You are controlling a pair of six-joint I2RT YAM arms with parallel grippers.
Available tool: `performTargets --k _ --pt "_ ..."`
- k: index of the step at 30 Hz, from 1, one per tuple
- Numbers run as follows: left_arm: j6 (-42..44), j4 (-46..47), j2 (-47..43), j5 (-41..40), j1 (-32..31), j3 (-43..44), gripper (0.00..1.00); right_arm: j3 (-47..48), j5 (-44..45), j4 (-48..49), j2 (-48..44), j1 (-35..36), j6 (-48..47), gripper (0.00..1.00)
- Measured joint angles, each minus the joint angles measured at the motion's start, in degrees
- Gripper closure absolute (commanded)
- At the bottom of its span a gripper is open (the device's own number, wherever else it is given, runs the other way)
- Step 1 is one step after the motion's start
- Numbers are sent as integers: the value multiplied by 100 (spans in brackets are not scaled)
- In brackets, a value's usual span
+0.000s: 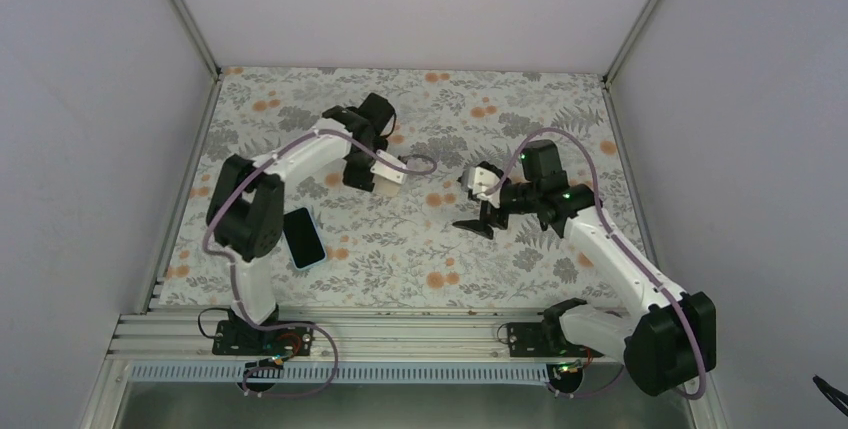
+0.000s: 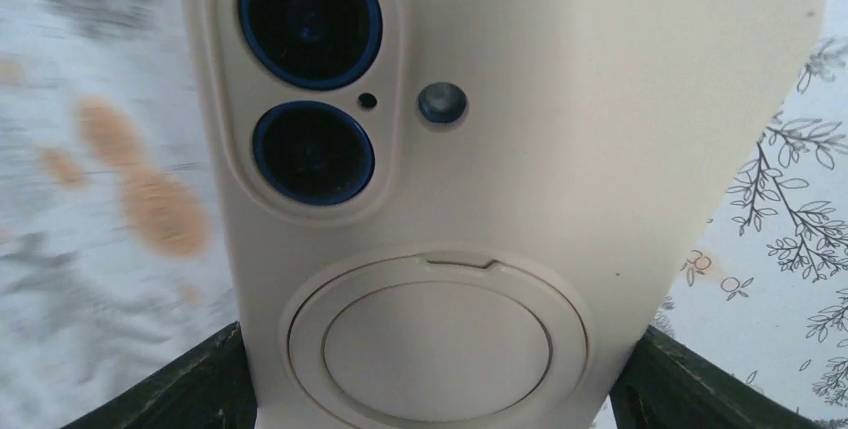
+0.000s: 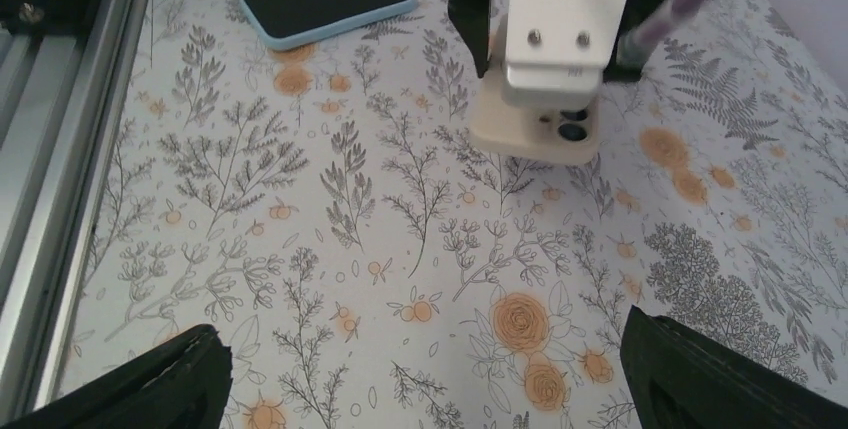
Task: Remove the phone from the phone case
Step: Pick up the phone at the center of the board.
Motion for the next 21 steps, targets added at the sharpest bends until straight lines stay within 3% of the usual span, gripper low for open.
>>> performTargets --k 8,21 --pt "-304 1405 -1279 -247 -302 -874 32 437 -726 -223 212 -520 645 1" --pt "-710 4221 -1440 -1482 -966 -2149 34 988 -1021 780 1300 -660 1897 14"
